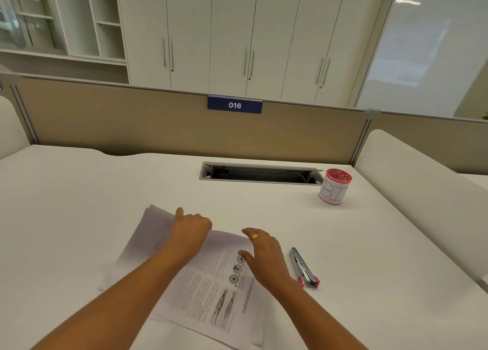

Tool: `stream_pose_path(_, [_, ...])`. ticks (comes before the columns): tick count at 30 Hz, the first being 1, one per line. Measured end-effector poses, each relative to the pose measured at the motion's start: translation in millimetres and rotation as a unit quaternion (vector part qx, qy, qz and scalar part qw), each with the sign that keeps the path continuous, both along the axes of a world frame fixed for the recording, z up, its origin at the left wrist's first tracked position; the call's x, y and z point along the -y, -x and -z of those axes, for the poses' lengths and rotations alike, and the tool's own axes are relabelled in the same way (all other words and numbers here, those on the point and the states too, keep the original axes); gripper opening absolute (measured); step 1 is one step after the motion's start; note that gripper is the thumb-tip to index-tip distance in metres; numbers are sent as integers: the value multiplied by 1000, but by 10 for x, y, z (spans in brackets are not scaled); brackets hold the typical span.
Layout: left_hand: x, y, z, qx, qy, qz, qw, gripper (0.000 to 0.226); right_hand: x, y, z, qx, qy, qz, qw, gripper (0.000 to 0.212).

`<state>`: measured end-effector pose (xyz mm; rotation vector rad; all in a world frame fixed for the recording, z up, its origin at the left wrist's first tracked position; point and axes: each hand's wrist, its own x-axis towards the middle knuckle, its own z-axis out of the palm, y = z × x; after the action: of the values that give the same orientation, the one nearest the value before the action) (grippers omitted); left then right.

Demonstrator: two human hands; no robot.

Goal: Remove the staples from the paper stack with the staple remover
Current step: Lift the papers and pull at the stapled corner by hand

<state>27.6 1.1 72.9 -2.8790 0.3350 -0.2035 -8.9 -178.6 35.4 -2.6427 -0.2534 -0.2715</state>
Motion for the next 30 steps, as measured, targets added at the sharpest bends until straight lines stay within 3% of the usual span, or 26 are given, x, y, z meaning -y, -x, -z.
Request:
stream_pose_path(7, [346, -7, -122, -1, -35, 67, 997, 25, 62, -112, -64, -50, 27, 46, 997, 38])
stream_pose_path(11, [464, -40, -172, 7, -39, 101, 994, 26, 75, -84, -63, -85, -39, 61, 994, 25])
stream_pose_path(13, [481, -51, -164, 26, 8, 121, 992, 29, 96, -54, -50, -90, -85, 86, 989, 25])
stream_pose_path(15, [463, -51, -145, 83, 144, 137, 976, 34, 134, -33, -35, -94, -130, 109, 981, 23])
stream_pose_path(18, [374, -27, -158, 191, 315, 111, 923, 41, 210, -4, -10, -118, -216, 144, 958, 24])
stream_pose_path(20, [292, -14, -122, 200, 381, 55, 901, 45, 252, 28, 8, -138, -285, 167, 934, 24])
stream_pose_path(22, [209, 3, -50, 159, 432, -10, 888, 54, 270, 54, 19, -152, -353, 190, 903, 19])
stream_pose_path(24, [148, 30, 32, 103, 506, -75, 853, 62, 282, 74, 33, -164, -408, 203, 875, 19])
stream_pose_path(27, [79, 48, 97, -8, 639, -172, 750, 72, 305, 90, 52, -181, -464, 199, 844, 21])
stream_pose_path(30, [-15, 27, 152, -134, 713, -211, 655, 71, 335, 124, 36, -194, -510, 170, 821, 18])
